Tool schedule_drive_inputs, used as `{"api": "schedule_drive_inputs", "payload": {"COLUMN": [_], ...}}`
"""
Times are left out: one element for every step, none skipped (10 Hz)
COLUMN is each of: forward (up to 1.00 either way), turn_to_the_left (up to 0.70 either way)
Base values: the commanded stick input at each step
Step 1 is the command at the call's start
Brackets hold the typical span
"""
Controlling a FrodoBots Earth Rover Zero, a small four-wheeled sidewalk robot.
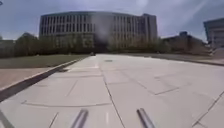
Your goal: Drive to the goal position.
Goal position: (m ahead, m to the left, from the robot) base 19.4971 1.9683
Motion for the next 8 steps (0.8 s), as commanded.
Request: {"api": "schedule_drive_inputs", "payload": {"forward": [1.00, 1.00, 1.00, 1.00, 1.00, 1.00, 1.00, 1.00], "turn_to_the_left": [0.00, 0.00, 0.00, 0.00, 0.00, 0.00, 0.00, 0.00]}}
